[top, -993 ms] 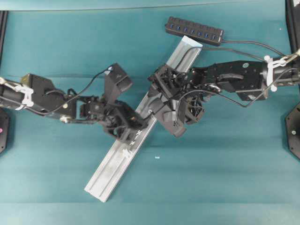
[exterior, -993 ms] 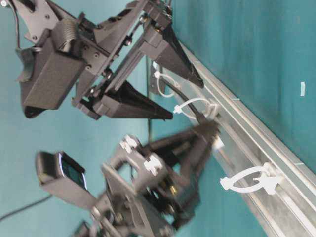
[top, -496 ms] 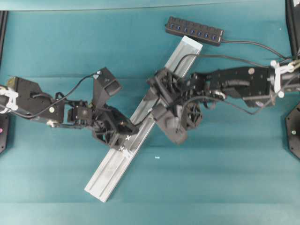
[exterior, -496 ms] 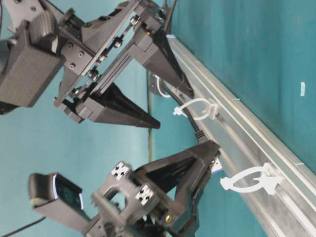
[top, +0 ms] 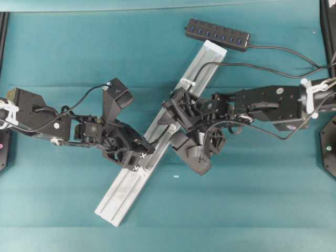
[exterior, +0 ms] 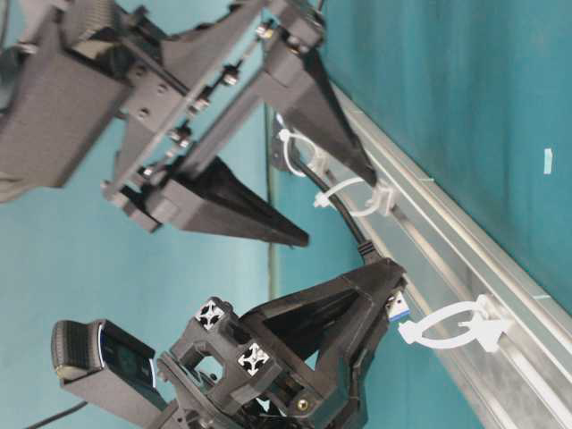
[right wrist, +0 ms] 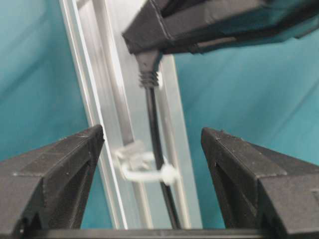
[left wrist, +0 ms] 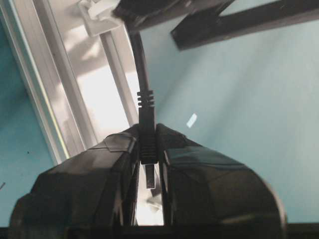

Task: Pass the USB cable through three rings with both arms.

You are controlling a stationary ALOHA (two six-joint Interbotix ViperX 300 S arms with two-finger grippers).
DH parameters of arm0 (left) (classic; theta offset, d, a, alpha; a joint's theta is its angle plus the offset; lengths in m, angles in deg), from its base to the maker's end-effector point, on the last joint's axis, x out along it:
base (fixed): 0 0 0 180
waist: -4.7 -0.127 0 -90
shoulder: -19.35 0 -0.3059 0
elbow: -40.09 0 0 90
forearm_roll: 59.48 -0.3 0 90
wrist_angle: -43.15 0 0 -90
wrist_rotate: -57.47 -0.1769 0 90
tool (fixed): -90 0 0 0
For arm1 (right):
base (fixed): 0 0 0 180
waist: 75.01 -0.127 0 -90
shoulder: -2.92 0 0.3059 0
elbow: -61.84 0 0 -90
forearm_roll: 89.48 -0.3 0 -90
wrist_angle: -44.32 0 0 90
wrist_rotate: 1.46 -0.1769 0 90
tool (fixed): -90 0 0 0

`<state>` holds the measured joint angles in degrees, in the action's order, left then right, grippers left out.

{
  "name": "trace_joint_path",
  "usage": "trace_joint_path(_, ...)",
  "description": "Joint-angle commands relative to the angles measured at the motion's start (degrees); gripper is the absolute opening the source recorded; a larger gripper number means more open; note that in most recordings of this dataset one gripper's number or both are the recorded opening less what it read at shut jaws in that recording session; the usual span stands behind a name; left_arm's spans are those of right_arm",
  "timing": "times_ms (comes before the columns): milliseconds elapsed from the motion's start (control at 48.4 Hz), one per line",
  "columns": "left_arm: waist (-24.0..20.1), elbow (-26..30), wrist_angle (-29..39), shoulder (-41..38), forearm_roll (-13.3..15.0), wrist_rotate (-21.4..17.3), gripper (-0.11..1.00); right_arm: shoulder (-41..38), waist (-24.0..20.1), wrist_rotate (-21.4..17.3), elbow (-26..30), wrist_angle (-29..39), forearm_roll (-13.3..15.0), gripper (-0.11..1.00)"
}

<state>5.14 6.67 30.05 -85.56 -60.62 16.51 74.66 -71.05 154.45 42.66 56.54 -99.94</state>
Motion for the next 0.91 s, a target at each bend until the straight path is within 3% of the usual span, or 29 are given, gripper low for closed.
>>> trace_joint_path(0, 0.26, 0.88, -0.53, 1.32, -0.18, 0.09, 0.11, -0.79, -0.88, -0.88, 0.7, -1.23, -0.18, 0.86)
trace_joint_path(558, 0.26, 1.14, -0.53, 1.32, -0.18, 0.26, 0.11, -3.69, -1.32, -0.7, 1.49, -2.72, -0.09, 0.81)
trace_joint_path(683, 0.26, 1.14, -0.53, 1.32, -0.09, 0.26, 0.11, -4.13, -1.23, -0.35, 1.58, -2.81, 0.0, 0.65)
trace_joint_path(889, 0.26, 1.14, -0.35, 1.32, -0.09, 0.26, 0.11, -4.13, -1.05, -0.18, 1.85, -3.16, 0.09, 0.18)
